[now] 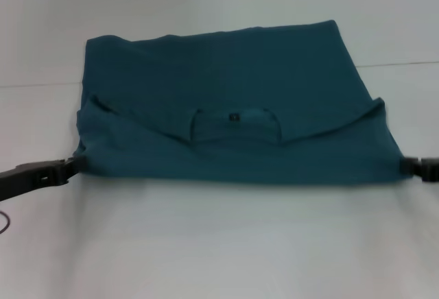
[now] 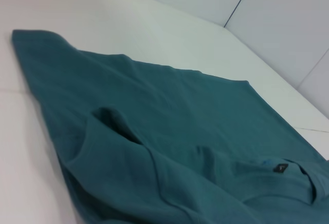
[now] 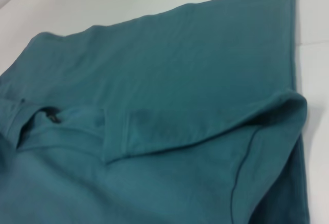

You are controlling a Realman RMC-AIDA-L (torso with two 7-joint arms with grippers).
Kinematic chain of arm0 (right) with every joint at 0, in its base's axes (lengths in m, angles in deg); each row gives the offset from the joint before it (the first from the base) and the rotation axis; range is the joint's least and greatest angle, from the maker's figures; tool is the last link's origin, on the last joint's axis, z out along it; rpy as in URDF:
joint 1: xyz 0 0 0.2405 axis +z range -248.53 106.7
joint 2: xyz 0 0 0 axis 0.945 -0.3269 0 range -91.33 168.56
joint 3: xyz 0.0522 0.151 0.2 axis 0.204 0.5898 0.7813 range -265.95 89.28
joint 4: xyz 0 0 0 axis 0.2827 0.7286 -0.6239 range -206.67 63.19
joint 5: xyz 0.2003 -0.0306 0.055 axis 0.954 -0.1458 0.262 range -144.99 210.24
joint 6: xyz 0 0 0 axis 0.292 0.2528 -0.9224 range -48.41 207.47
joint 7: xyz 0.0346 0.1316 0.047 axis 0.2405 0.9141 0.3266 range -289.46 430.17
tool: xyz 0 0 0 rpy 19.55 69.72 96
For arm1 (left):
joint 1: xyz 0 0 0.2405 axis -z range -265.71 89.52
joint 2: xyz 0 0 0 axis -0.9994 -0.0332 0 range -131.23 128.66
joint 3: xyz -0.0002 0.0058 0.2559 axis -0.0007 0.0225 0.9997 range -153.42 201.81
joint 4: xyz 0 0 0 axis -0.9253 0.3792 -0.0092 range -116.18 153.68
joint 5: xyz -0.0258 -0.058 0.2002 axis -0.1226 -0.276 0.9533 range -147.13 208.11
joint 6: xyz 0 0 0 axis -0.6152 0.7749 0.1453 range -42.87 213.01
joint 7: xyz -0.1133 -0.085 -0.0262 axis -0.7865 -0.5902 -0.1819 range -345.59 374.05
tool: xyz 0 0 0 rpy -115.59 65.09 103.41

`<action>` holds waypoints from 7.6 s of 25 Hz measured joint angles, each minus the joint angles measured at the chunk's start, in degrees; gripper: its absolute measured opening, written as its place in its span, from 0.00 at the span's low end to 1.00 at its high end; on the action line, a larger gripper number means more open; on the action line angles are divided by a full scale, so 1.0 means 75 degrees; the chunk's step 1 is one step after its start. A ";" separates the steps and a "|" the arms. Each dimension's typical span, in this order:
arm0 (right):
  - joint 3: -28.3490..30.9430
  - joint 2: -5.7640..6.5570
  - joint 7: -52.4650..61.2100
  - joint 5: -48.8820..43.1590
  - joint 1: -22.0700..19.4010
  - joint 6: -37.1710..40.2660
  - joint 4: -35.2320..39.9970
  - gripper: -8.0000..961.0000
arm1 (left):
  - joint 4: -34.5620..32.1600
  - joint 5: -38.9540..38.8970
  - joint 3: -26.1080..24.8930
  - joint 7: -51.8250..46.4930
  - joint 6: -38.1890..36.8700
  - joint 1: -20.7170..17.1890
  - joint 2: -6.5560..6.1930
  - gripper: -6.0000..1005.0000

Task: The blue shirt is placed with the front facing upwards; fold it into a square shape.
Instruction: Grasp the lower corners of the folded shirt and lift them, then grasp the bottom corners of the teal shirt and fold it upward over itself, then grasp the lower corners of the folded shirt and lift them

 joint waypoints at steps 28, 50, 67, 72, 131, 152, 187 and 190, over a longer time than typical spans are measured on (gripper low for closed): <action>0.1356 -0.0451 -0.2878 0.0450 -0.1816 0.3214 0.0682 0.04 | -0.0506 0.1284 -0.1297 -0.0535 -0.3019 -0.0423 -0.0191 0.01; 0.2127 -0.0397 -0.3620 0.0413 -0.2545 0.4776 0.0764 0.04 | -0.0947 0.1772 -0.1882 -0.0594 -0.4687 -0.0806 -0.0214 0.01; 0.2446 0.0203 -0.2437 0.0345 -0.1006 0.4101 0.0846 0.04 | -0.0176 0.1722 -0.2624 -0.0793 -0.4013 0.0958 -0.0828 0.01; 0.2351 0.0292 -0.2062 0.0088 -0.0186 0.3121 0.0775 0.04 | 0.0285 0.1705 -0.2597 -0.0834 -0.2889 0.1669 -0.0877 0.01; 0.0444 0.0304 -0.2718 -0.0020 0.3103 -0.4538 -0.2336 0.05 | 0.2050 0.1654 -0.1117 -0.0626 0.4220 0.3400 -0.0055 0.05; 0.0430 0.0170 -0.3360 0.1357 0.2638 -0.4894 -0.2215 0.53 | 0.1681 -0.0209 -0.1115 0.0090 0.4365 0.2613 0.0304 0.48; 0.0359 0.0377 0.2615 -0.1371 0.0631 0.0697 0.0376 0.90 | 0.0501 0.0377 -0.0506 0.0268 0.1396 0.1189 0.0271 0.86; 0.0299 0.0319 0.2581 -0.1490 0.0728 0.0417 0.0198 0.89 | 0.0503 0.0377 -0.0507 0.0269 0.1414 0.1187 0.0271 0.86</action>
